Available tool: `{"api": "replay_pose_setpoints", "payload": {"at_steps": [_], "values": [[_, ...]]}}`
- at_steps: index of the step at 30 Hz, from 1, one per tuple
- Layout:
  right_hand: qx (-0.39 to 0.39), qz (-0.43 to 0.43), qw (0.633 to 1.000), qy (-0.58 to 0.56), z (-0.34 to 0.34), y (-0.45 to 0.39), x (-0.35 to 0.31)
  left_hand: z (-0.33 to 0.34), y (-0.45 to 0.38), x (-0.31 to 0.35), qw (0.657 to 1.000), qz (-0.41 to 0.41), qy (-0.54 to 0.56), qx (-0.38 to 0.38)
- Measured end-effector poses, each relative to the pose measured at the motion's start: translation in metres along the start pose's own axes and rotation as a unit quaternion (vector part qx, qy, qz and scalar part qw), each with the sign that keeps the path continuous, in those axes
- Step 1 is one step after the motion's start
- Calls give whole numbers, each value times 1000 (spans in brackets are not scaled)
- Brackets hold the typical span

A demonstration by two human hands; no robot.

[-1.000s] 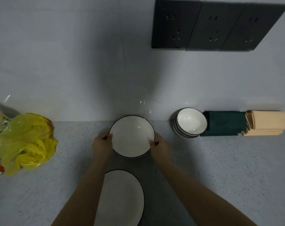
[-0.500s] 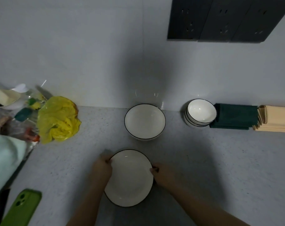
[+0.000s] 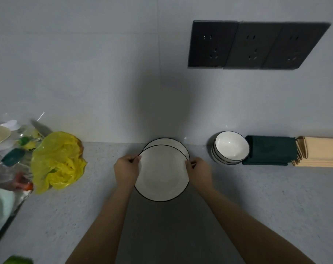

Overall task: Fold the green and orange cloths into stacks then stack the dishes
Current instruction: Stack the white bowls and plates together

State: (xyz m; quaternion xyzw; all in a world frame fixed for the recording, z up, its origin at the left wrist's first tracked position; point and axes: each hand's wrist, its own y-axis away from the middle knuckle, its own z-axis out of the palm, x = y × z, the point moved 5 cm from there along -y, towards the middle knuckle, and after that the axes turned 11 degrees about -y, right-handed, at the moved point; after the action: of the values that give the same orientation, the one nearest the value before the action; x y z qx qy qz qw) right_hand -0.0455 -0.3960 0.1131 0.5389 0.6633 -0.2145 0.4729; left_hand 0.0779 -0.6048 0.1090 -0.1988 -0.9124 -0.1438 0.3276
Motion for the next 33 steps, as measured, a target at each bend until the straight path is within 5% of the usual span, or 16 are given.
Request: {"api": "replay_pose_setpoints", "payload": {"at_steps": [14, 33], "values": [[60, -38, 995, 62, 18, -73, 7, 58, -45, 0, 999, -6, 29, 22], [80, -18, 997, -17, 28, -67, 27, 65, -30, 1, 992, -31, 81, 92]]}}
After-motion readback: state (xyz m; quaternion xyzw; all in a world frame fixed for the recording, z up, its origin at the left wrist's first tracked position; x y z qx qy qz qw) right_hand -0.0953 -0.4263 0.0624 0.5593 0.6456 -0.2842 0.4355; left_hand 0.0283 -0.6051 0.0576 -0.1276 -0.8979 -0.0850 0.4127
